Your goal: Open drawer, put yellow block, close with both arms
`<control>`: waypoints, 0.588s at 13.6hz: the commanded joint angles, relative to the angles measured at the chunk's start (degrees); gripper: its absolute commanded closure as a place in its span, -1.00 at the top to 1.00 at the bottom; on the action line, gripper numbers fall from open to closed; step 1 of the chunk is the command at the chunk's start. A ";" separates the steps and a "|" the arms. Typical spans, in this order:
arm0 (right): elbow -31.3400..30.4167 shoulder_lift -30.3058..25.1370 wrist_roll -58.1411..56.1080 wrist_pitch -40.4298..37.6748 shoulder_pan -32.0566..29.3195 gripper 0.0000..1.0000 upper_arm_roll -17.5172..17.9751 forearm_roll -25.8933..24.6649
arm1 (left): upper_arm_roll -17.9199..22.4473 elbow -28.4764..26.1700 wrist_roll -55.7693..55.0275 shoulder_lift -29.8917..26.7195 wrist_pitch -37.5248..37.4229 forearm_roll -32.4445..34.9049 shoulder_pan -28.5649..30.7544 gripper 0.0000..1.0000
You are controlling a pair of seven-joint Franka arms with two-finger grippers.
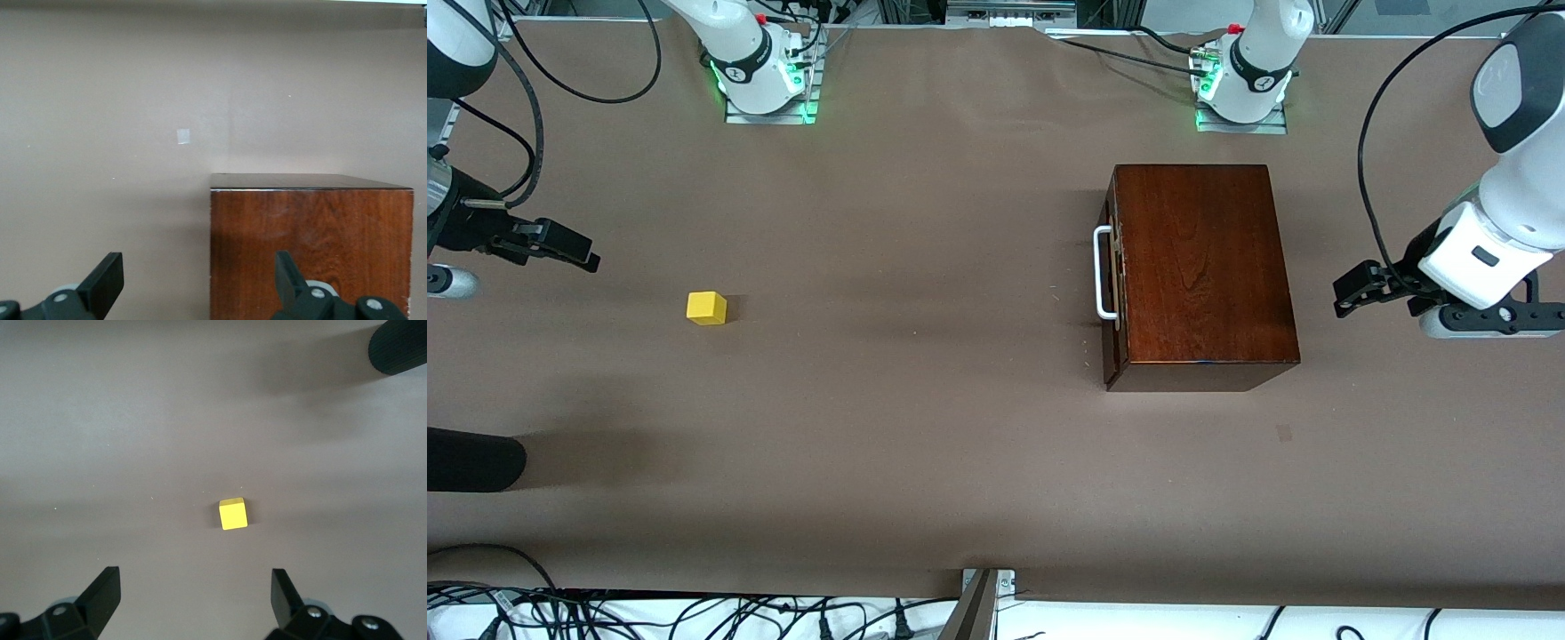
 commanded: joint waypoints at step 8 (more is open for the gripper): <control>0.78 0.34 0.28 0.11 -0.51 1.00 0.17 0.10 | -0.05 1.27 -15.91 7.26 0.20 9.28 -19.25 1.00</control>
